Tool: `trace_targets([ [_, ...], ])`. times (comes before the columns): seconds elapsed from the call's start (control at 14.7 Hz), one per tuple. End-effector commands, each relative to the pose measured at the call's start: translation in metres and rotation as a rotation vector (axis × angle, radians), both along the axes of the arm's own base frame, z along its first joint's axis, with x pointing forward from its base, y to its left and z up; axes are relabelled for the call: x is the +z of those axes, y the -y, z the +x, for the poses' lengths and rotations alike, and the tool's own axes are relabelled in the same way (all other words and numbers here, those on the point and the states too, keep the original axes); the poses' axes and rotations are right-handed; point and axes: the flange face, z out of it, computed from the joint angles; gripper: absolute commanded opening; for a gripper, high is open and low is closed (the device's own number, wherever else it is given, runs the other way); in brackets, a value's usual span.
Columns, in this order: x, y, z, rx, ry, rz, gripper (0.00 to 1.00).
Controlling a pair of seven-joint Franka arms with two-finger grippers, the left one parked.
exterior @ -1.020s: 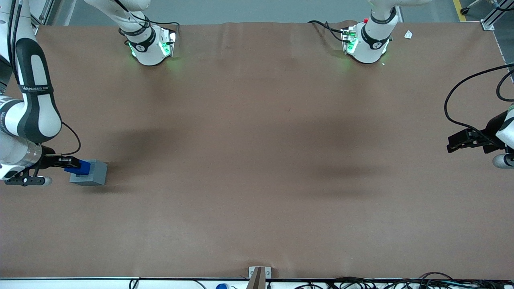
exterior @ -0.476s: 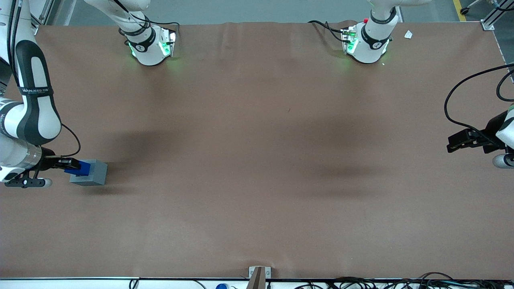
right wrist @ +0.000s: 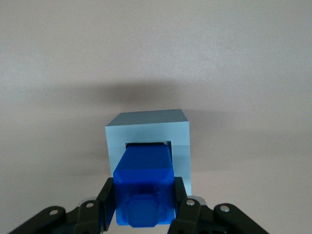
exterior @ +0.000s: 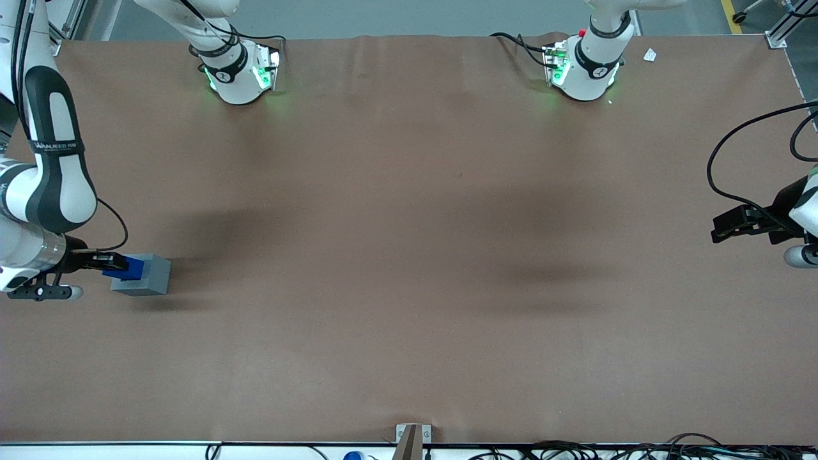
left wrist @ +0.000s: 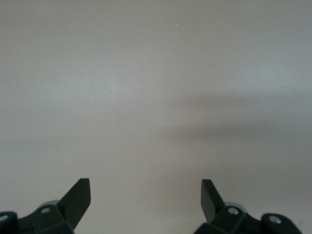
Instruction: Insert blue part into gray base with right arm
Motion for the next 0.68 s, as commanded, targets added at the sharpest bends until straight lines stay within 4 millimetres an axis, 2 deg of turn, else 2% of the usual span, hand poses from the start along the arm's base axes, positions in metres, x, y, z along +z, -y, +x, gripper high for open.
trace_targets([
  [0.0,-0.021,0.003,0.004,-0.008,-0.016,-0.001,0.02],
  [0.61,-0.032,0.003,0.003,-0.006,-0.031,0.004,0.02],
])
